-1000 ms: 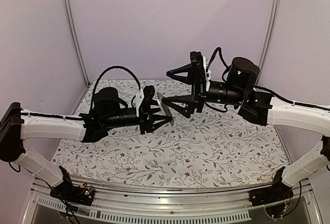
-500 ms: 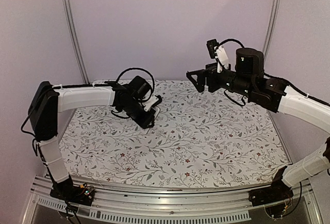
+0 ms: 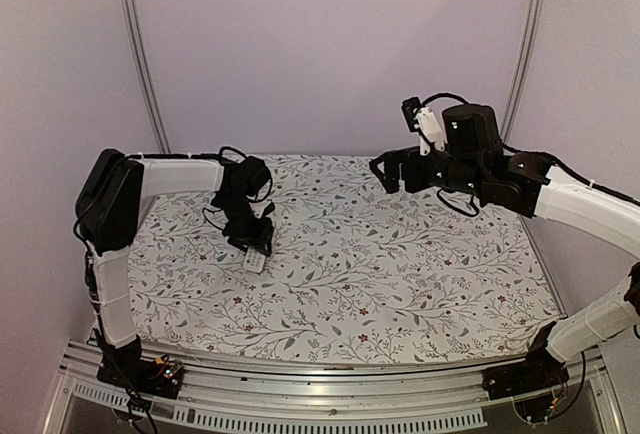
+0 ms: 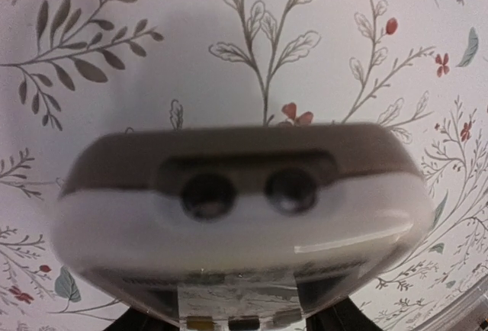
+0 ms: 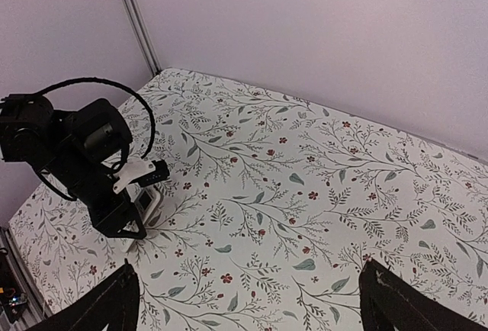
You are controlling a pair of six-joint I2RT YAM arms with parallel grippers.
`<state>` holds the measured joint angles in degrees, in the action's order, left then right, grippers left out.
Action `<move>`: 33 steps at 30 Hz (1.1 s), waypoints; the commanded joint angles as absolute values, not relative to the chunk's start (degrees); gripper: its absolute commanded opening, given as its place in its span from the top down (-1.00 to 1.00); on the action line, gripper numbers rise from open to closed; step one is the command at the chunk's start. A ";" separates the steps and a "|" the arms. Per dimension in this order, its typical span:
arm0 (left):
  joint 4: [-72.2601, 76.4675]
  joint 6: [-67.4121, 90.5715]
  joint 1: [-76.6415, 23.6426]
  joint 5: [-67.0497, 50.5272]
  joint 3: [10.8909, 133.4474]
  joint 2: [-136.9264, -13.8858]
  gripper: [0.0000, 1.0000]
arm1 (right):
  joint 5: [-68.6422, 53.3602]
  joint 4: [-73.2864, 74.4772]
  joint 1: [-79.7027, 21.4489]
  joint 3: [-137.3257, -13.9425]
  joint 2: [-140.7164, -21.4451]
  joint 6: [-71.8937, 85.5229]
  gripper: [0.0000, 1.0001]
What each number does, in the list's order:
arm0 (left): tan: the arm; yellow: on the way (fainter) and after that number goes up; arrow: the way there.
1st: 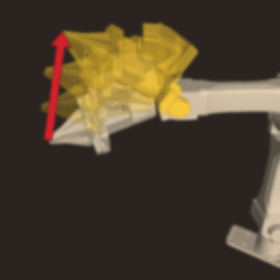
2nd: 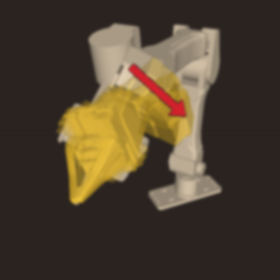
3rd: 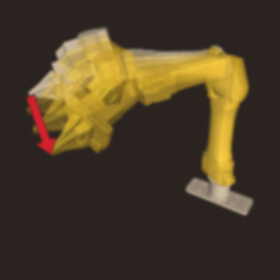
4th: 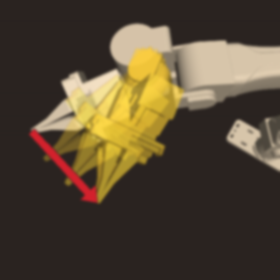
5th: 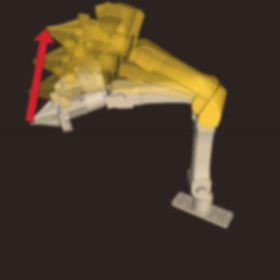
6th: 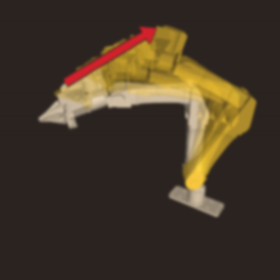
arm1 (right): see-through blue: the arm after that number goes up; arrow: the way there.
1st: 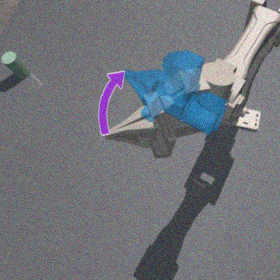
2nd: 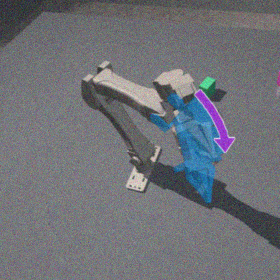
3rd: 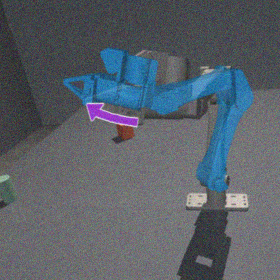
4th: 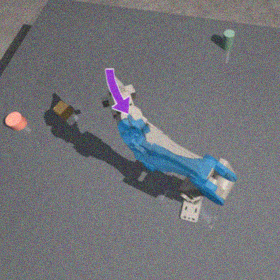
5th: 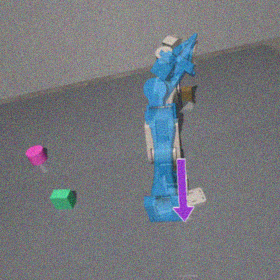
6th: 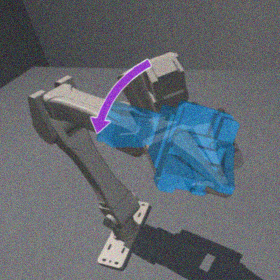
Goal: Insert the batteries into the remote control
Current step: Place the remote control at the center of the board.
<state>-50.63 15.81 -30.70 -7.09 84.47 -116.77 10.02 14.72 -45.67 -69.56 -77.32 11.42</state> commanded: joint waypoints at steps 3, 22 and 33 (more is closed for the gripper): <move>-52.47 21.82 -27.11 -14.51 79.34 -118.43 1.00 | 10.26 16.05 -45.53 -72.68 -80.55 11.87 -0.98; -52.30 25.52 -25.35 -18.20 80.69 -122.36 -0.24 | 8.77 15.64 -45.53 -75.32 -84.13 10.62 -0.98; -51.12 25.49 -25.53 -19.11 80.82 -119.45 -0.77 | 8.50 15.25 -45.54 -74.01 -82.77 11.00 -0.98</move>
